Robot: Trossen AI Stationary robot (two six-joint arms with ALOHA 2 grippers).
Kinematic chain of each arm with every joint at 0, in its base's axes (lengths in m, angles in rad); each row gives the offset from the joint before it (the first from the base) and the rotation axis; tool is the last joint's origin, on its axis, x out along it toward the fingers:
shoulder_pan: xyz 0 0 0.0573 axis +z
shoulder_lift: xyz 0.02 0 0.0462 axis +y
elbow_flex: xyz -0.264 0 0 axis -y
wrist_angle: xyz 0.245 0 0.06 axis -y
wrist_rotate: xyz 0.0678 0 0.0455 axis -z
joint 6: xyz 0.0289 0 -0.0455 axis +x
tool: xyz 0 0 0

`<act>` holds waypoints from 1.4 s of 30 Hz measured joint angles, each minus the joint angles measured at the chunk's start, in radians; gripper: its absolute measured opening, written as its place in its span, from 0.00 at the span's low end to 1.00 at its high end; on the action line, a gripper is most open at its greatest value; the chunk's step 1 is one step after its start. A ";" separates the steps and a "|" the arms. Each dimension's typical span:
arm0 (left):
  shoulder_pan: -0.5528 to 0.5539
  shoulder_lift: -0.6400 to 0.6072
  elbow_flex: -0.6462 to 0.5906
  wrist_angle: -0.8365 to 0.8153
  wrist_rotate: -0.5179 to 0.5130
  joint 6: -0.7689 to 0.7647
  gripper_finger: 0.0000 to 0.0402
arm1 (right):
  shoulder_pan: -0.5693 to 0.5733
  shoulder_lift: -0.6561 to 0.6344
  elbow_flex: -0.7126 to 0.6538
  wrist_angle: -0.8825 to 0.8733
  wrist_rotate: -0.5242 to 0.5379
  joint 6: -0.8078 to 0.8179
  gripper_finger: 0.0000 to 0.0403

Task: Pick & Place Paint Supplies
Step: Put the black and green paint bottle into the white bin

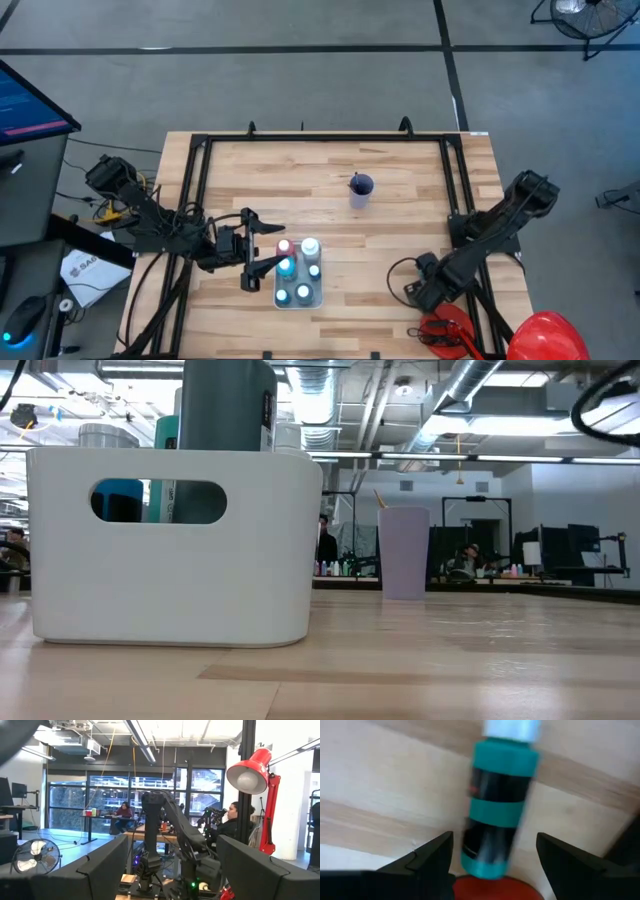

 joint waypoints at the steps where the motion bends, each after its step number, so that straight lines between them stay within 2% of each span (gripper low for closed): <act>1: 0.000 0.000 0.000 0.000 0.000 0.000 0.74 | -0.003 0.019 0.000 0.015 0.000 -0.019 0.69; 9: 0.000 0.000 0.000 0.000 -0.001 0.001 0.74 | -0.035 0.073 0.005 0.029 -0.010 -0.120 0.69; 20: 0.000 0.000 0.000 0.000 0.000 0.002 0.74 | -0.030 0.072 0.003 0.036 -0.010 -0.108 0.68; 24: 0.000 0.000 0.000 0.000 0.000 0.002 0.74 | -0.033 0.073 0.003 0.043 -0.006 -0.115 0.60; 31: 0.000 0.000 0.000 0.000 0.000 0.002 0.74 | -0.034 0.074 0.003 0.056 0.001 -0.165 0.37; 34: 0.000 0.000 0.000 0.000 0.000 0.002 0.74 | -0.033 0.075 0.015 0.046 0.020 -0.190 0.29; 38: 0.000 0.000 0.000 0.000 0.000 0.002 0.74 | -0.032 0.081 0.044 -0.014 0.108 -0.212 0.29; 42: 0.000 0.000 0.000 -0.001 0.000 0.002 0.74 | -0.036 0.079 0.088 -0.059 0.182 -0.239 0.35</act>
